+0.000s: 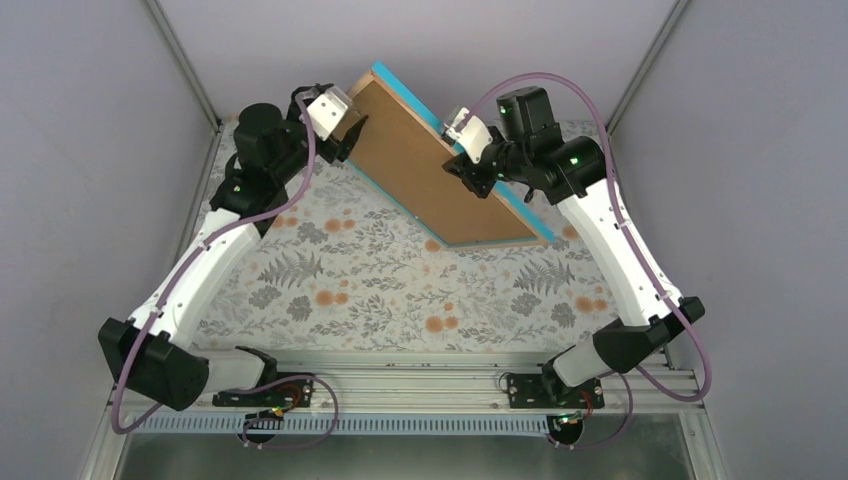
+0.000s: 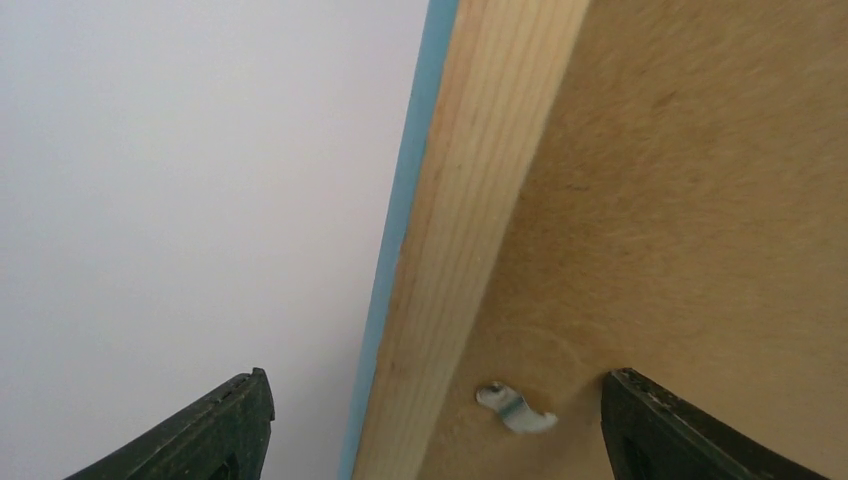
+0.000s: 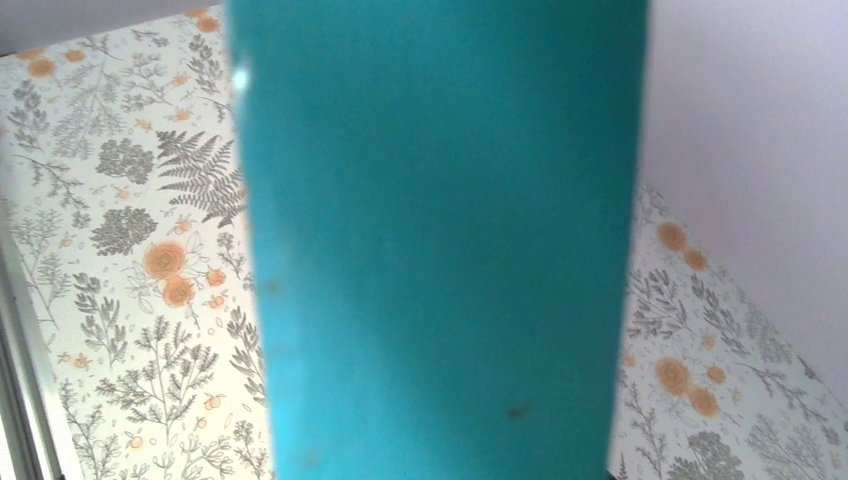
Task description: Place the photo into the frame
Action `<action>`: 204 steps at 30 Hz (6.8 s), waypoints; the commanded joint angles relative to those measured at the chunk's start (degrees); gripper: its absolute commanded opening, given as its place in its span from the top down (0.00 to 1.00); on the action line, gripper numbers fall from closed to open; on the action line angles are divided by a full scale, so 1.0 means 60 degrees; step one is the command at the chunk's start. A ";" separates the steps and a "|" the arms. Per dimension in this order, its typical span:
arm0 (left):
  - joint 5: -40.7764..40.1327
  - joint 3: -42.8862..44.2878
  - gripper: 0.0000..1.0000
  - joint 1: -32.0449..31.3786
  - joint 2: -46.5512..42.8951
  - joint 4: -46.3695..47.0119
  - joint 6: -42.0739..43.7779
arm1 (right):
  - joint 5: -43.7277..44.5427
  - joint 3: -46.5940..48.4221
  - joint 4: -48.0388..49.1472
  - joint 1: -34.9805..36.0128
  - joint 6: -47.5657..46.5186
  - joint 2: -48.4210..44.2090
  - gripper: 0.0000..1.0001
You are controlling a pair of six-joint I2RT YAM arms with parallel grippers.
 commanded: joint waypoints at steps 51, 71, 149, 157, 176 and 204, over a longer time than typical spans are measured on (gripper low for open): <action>0.0653 0.0598 0.66 -0.0342 0.0092 -0.0645 0.2444 | -0.2032 -0.0682 0.1365 0.0078 0.0341 -0.1087 0.97; 0.0150 -0.0252 0.00 0.0150 -0.0773 -0.0833 0.2019 | 0.0077 -0.0738 0.2113 0.0048 0.0055 -0.1069 0.97; 0.0772 0.0096 0.00 0.3963 -0.0450 -0.2995 -0.1707 | 0.0867 -0.6882 0.5543 0.3312 -0.0695 0.0627 0.00; 0.1828 -0.0088 0.00 0.3953 -0.0323 -0.3912 -0.1320 | -0.0960 -0.6014 0.4746 0.0835 -0.0606 0.0474 0.00; 0.2554 -0.2482 0.00 0.2799 -0.0481 -0.4906 0.0677 | -0.2766 -0.4279 0.4760 -0.3496 -0.0569 0.3045 0.00; 0.0497 -0.3377 0.00 0.0008 0.1805 -0.4154 0.1912 | -0.2975 -0.1506 0.5228 -0.4348 0.0348 0.6448 0.00</action>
